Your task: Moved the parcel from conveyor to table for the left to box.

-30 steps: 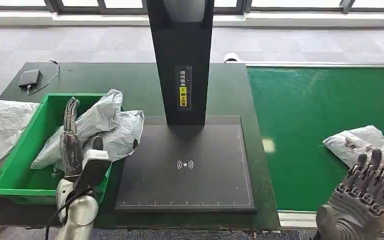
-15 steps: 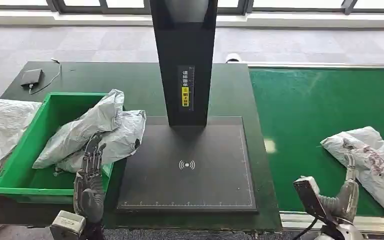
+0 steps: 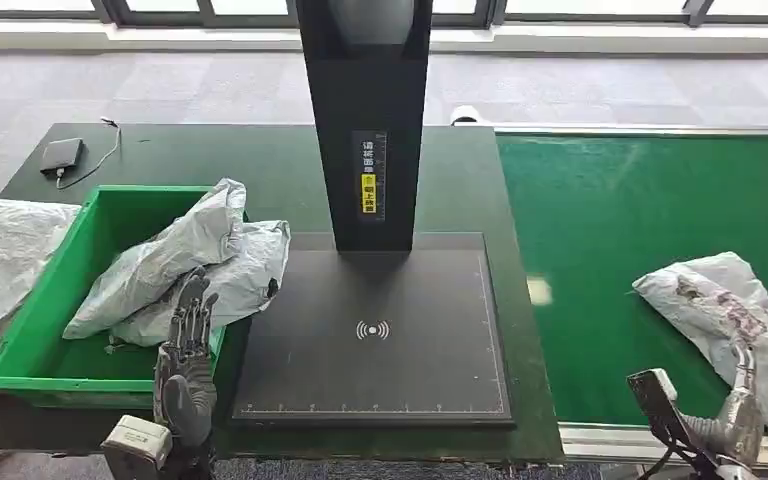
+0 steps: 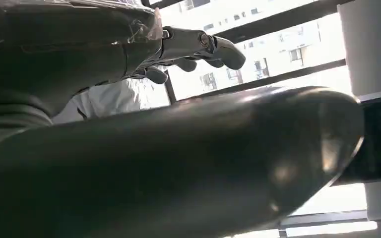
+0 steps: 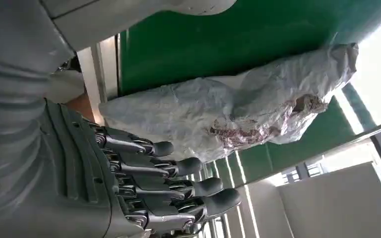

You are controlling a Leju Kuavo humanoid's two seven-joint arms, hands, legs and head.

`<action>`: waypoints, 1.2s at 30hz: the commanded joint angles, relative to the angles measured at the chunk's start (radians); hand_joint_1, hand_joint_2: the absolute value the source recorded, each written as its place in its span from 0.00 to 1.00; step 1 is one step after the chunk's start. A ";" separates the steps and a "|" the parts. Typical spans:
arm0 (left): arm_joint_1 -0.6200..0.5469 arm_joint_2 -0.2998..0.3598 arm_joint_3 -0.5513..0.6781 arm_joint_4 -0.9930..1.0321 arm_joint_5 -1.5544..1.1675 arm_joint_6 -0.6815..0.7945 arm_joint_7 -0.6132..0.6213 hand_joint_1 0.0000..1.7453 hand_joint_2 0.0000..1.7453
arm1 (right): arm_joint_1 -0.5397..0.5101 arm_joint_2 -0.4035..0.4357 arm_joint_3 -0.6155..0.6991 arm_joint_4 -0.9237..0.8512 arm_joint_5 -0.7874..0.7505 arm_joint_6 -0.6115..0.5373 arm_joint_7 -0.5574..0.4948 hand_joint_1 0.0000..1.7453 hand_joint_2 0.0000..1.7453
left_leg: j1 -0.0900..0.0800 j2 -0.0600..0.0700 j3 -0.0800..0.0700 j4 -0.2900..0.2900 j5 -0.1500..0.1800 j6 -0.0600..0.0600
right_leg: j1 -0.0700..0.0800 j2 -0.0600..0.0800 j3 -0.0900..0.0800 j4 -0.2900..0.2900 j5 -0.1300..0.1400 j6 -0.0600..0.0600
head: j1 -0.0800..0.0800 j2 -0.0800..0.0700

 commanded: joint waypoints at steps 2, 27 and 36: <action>-0.020 -0.006 0.052 0.057 0.032 -0.019 0.005 0.00 0.00 | -0.110 -0.111 -0.096 0.244 0.049 -0.017 0.078 0.00 1.00 | 0.000 -0.001 0.003 -0.003 0.001 0.000 | 0.001 -0.001 0.004 -0.004 0.001 -0.001 | 0.000 0.000; 0.083 0.138 -0.181 0.043 0.220 0.459 -0.022 0.00 0.00 | -0.799 -0.216 0.235 0.845 0.333 -0.055 0.457 0.00 1.00 | 0.000 0.006 0.002 -0.003 0.004 -0.001 | 0.000 0.006 0.001 -0.001 0.006 -0.001 | 0.000 0.000; 0.083 0.138 -0.181 0.043 0.220 0.459 -0.022 0.00 0.00 | -0.799 -0.216 0.235 0.845 0.333 -0.055 0.457 0.00 1.00 | 0.000 0.004 0.001 -0.004 0.005 -0.001 | 0.000 0.004 0.001 -0.003 0.006 -0.002 | 0.000 0.000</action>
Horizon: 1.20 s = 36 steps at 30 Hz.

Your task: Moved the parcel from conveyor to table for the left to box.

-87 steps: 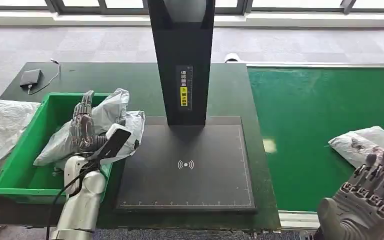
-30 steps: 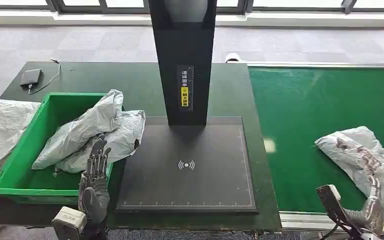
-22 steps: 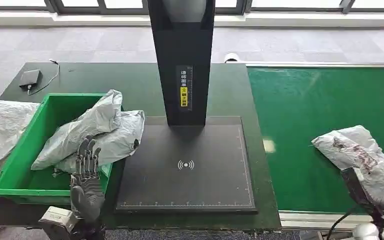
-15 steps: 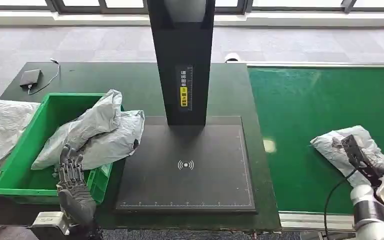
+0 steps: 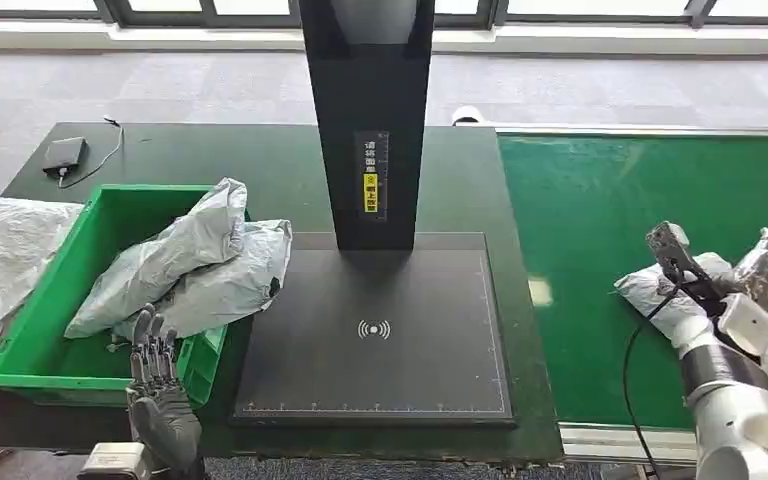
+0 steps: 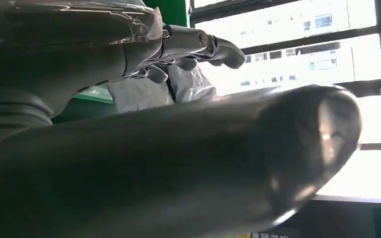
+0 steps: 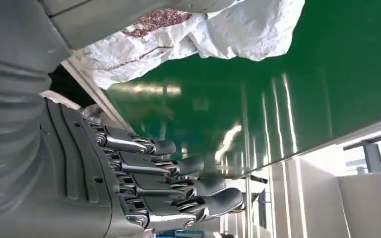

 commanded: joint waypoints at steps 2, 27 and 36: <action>-0.012 0.057 -0.034 0.030 0.022 -0.017 0.003 0.00 0.00 | -0.056 0.010 0.044 0.091 -0.003 0.033 0.007 0.00 1.00 | 0.000 0.005 0.002 -0.003 0.000 -0.001 | 0.000 0.004 0.000 -0.002 0.001 -0.002 | 0.000 0.000; -0.011 -0.046 0.133 0.027 -0.091 -0.288 0.038 0.00 0.00 | 0.183 -0.031 -0.127 0.099 -0.041 0.359 0.099 0.00 1.00 | 0.001 -0.001 0.001 -0.001 -0.001 0.000 | 0.001 -0.001 0.001 -0.002 -0.001 0.000 | 0.000 0.000; -0.018 -0.126 0.211 -0.007 -0.162 -0.360 0.064 0.00 0.00 | 0.279 0.060 -0.160 0.061 -0.021 0.360 0.017 1.00 1.00 | 0.002 -0.006 0.002 -0.001 -0.002 0.000 | 0.002 -0.006 0.005 -0.004 -0.002 0.000 | 0.000 0.000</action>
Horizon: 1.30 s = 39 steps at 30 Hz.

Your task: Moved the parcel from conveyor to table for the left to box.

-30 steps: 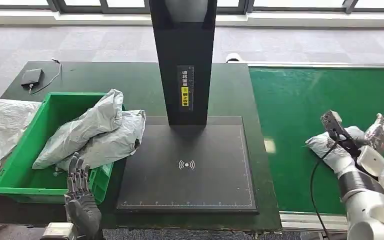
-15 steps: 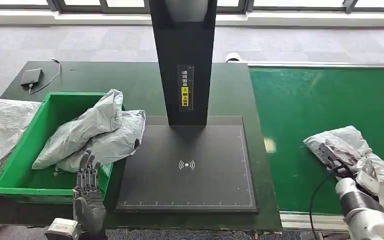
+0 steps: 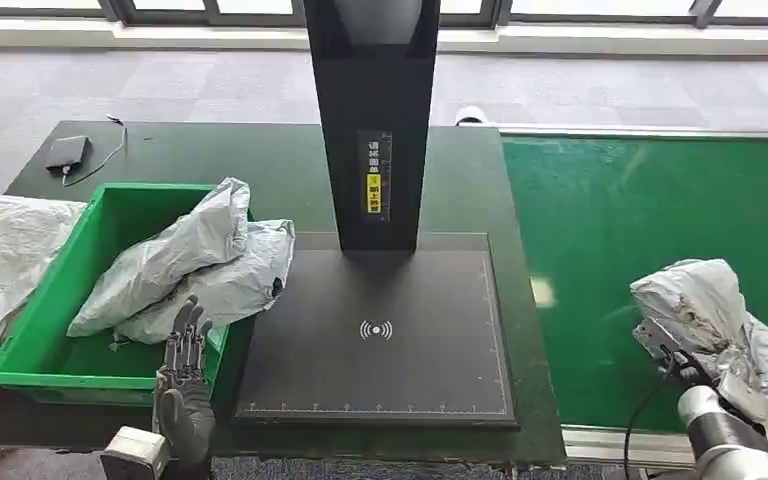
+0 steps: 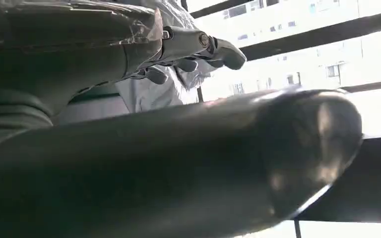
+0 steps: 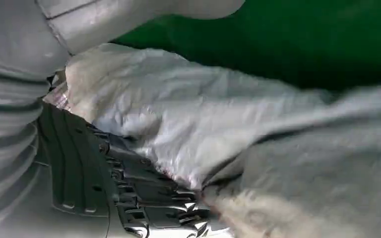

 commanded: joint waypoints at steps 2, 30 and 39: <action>0.000 -0.081 0.115 -0.028 -0.040 -0.023 0.021 0.00 0.00 | 0.064 0.123 -0.081 -0.013 0.025 0.001 -0.030 1.00 1.00 | 0.002 0.003 0.003 -0.002 -0.001 -0.001 | 0.002 0.003 0.002 -0.003 0.001 -0.002 | 0.000 0.000; 0.016 -0.087 0.101 0.019 -0.017 0.069 -0.018 0.00 0.00 | -0.172 0.155 -0.347 -0.085 -0.442 -0.311 -0.728 1.00 1.00 | -0.001 0.011 0.002 -0.002 0.000 -0.003 | 0.000 0.011 -0.003 0.000 0.002 -0.003 | 0.000 0.000; 0.004 -0.076 0.091 0.022 0.006 0.090 -0.027 0.00 0.00 | -0.097 0.224 -0.188 -0.307 -0.778 -0.283 -0.963 1.00 1.00 | 0.000 0.008 0.000 -0.001 0.000 -0.002 | 0.000 0.007 -0.003 0.000 0.002 -0.002 | 0.000 0.000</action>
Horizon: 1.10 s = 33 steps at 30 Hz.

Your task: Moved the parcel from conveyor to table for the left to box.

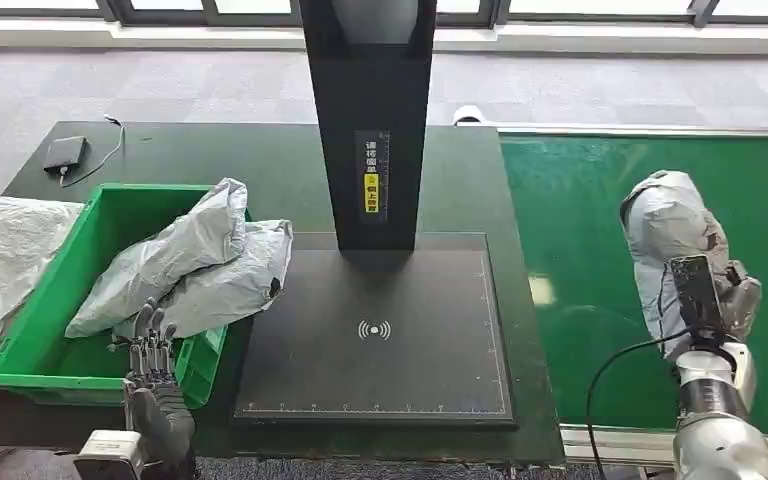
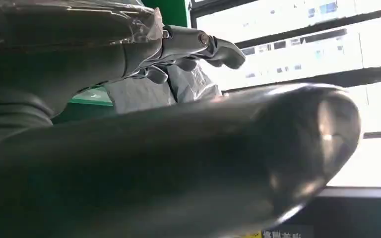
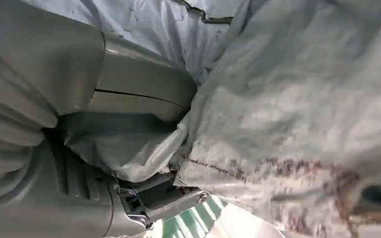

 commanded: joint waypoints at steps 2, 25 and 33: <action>-0.021 0.017 -0.003 0.046 0.020 0.013 -0.006 0.00 0.00 | 0.102 0.126 0.238 -0.357 -0.378 0.037 -0.086 1.00 1.00 | 0.000 0.004 0.001 -0.001 0.000 -0.001 | 0.000 0.004 0.000 -0.001 0.001 -0.001 | 0.000 0.000; -0.154 0.032 -0.036 0.130 0.019 -0.097 0.052 0.00 0.00 | 0.435 0.339 1.077 -0.763 -0.351 0.166 -0.004 1.00 1.00 | 0.003 0.006 0.002 -0.002 -0.002 -0.004 | 0.003 0.006 -0.002 0.001 -0.003 -0.005 | 0.000 0.000; -0.172 0.035 -0.035 0.171 -0.003 -0.150 0.059 0.00 0.00 | 0.439 0.344 1.026 -0.586 -0.268 0.108 0.072 1.00 1.00 | 0.003 0.003 0.006 -0.006 0.000 -0.004 | 0.003 0.003 0.002 -0.003 -0.003 -0.006 | 0.000 0.000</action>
